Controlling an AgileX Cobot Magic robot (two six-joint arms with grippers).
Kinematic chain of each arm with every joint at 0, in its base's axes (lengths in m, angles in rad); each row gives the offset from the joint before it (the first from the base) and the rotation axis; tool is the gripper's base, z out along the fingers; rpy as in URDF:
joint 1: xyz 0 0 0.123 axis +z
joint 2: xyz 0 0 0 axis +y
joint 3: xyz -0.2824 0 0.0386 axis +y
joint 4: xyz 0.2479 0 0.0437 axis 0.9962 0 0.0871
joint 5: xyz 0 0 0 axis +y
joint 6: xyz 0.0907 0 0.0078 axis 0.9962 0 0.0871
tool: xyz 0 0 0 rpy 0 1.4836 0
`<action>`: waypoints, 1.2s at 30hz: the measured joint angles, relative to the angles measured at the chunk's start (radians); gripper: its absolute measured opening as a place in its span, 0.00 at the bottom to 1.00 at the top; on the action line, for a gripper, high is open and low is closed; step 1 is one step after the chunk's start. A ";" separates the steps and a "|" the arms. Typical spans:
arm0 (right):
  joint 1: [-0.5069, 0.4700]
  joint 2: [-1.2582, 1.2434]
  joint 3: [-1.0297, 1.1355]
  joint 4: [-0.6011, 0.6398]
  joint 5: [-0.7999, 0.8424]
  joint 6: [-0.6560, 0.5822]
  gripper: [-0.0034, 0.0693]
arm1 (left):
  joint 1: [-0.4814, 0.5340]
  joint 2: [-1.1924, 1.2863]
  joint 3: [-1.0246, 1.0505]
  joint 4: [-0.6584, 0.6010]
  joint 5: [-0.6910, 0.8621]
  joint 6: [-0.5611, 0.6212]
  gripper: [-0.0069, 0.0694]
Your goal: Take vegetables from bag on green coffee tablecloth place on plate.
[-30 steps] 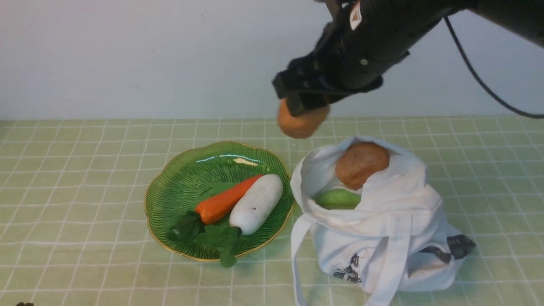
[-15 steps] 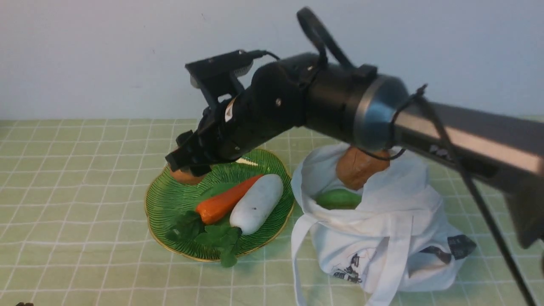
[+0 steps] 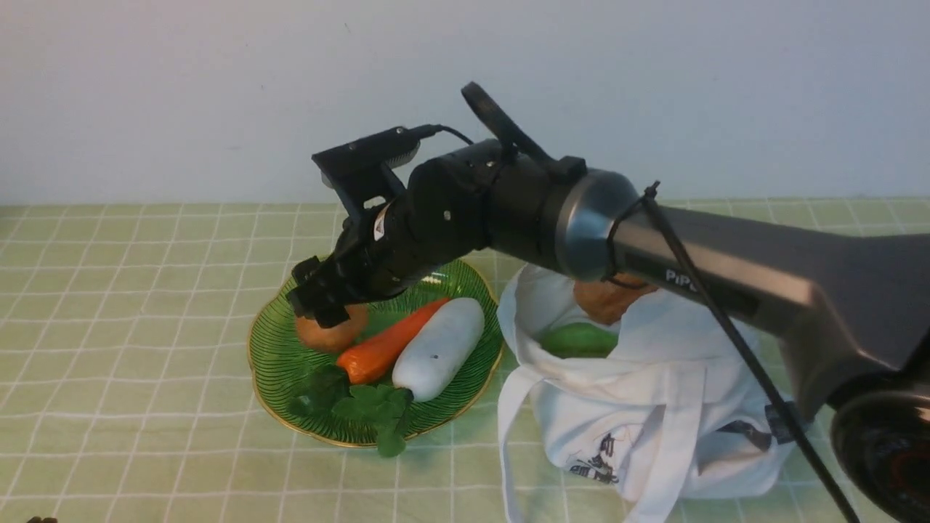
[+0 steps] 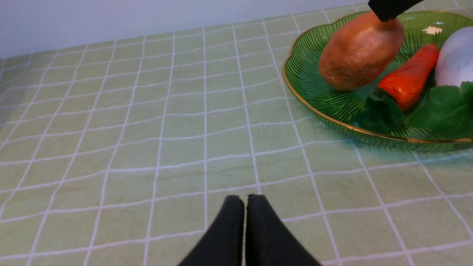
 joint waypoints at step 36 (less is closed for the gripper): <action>-0.001 -1.027 -0.102 -0.458 0.559 0.259 0.03 | 0.000 0.000 0.000 0.000 0.000 0.000 0.08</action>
